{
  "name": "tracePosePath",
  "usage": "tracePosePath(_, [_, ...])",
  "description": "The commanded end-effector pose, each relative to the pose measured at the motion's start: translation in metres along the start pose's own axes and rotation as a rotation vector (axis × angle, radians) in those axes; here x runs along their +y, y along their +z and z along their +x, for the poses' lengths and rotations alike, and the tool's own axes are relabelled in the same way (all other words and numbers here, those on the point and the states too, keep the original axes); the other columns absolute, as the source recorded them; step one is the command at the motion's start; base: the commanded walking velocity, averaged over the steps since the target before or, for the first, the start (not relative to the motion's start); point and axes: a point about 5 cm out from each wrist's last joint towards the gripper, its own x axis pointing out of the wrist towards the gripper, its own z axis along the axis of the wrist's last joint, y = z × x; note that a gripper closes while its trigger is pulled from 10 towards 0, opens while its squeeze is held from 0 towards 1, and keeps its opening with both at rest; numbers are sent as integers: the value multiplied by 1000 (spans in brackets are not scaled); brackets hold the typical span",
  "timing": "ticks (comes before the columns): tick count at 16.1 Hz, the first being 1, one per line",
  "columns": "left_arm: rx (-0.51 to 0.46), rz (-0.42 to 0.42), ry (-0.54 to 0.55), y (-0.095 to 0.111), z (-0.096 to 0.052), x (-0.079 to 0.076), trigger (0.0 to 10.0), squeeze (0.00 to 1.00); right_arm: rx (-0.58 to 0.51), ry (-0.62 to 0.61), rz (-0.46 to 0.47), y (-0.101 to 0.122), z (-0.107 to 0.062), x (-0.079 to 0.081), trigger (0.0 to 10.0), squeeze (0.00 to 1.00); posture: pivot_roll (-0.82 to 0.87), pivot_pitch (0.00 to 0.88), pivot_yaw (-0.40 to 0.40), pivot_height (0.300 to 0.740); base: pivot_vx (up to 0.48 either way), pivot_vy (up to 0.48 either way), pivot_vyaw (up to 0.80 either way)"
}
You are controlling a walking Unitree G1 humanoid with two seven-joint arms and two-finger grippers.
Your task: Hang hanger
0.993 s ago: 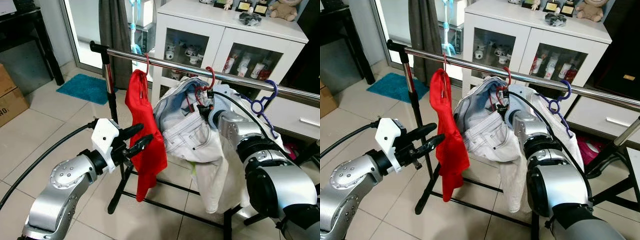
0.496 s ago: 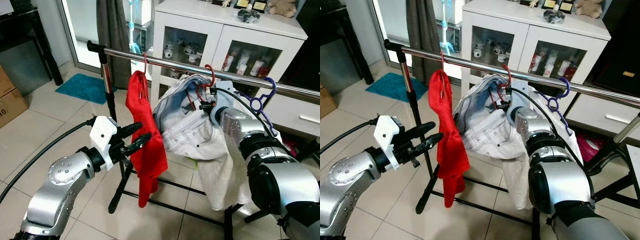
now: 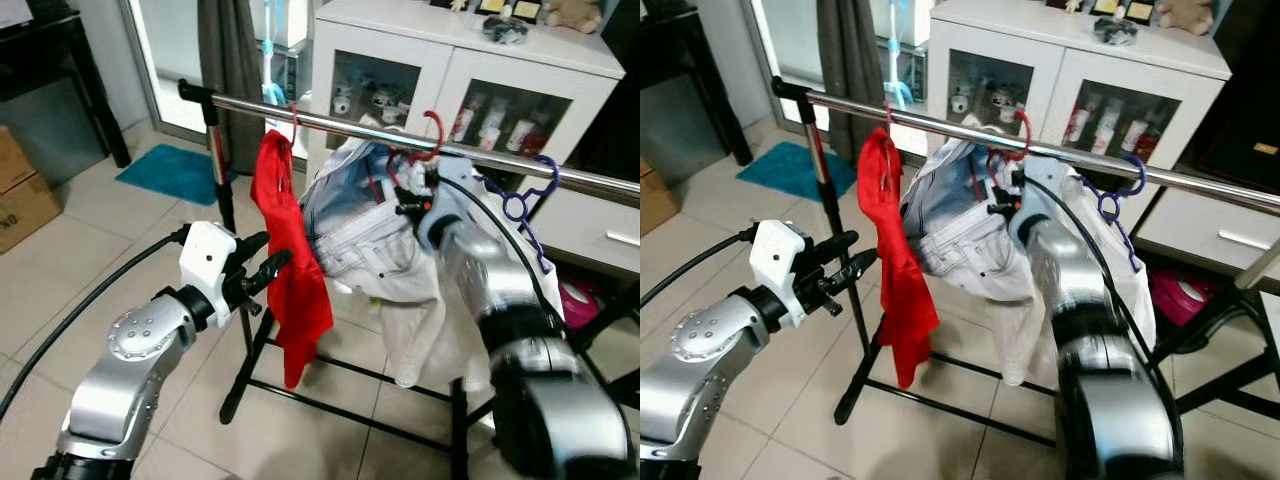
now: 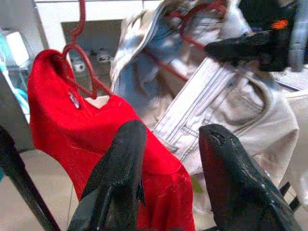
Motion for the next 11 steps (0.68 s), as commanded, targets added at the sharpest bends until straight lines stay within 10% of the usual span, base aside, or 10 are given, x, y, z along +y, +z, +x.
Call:
tracePosePath(1, [6, 16, 18, 0, 3, 0, 10000, 0, -125, 18, -50, 30, -6, 4, 0, 0, -89, 0, -36, 740, 0, 0, 0])
tracePosePath(11, [20, -33, 110, -9, 0, -4, 10000, 0, -38, -17, 38, -31, -88, 19, 0, 0, -113, 0, -52, 740, -56, 0, 0])
